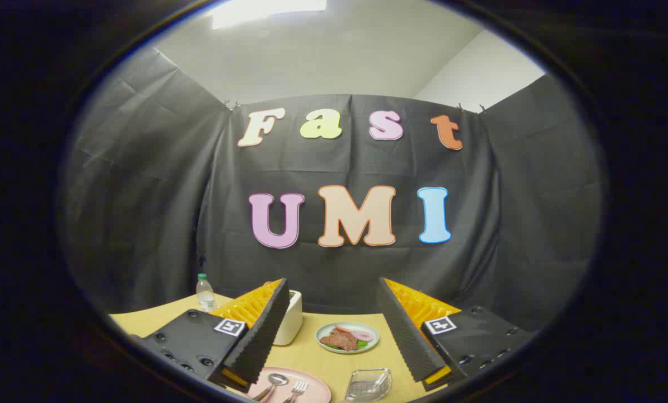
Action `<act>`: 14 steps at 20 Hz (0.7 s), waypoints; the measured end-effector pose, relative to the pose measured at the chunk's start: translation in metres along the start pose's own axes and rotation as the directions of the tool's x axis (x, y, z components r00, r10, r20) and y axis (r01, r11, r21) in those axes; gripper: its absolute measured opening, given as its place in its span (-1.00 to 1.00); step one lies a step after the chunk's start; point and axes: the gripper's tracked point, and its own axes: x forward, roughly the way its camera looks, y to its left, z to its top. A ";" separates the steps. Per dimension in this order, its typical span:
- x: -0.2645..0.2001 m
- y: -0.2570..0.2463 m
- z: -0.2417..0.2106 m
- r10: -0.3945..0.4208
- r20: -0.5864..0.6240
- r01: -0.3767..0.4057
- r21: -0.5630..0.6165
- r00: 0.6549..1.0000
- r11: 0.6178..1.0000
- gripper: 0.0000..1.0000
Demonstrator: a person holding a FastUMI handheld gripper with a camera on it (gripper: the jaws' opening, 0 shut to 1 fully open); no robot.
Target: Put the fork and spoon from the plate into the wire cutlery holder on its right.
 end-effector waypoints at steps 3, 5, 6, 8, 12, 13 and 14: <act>0.000 -0.003 0.001 -0.003 0.004 0.003 0.003 1.000 1.000 1.00; 0.000 -0.003 0.001 -0.001 0.003 0.001 -0.005 1.000 1.000 1.00; 0.000 -0.004 0.001 0.002 -0.002 -0.002 -0.008 1.000 1.000 1.00; 0.000 -0.004 0.003 0.004 0.001 -0.004 -0.009 1.000 1.000 1.00; 0.001 -0.005 0.004 0.008 0.004 -0.008 -0.005 1.000 1.000 1.00; 0.002 -0.006 0.004 0.009 0.004 -0.009 -0.005 1.000 1.000 1.00; 0.003 -0.005 0.004 0.010 0.003 -0.010 -0.004 1.000 1.000 1.00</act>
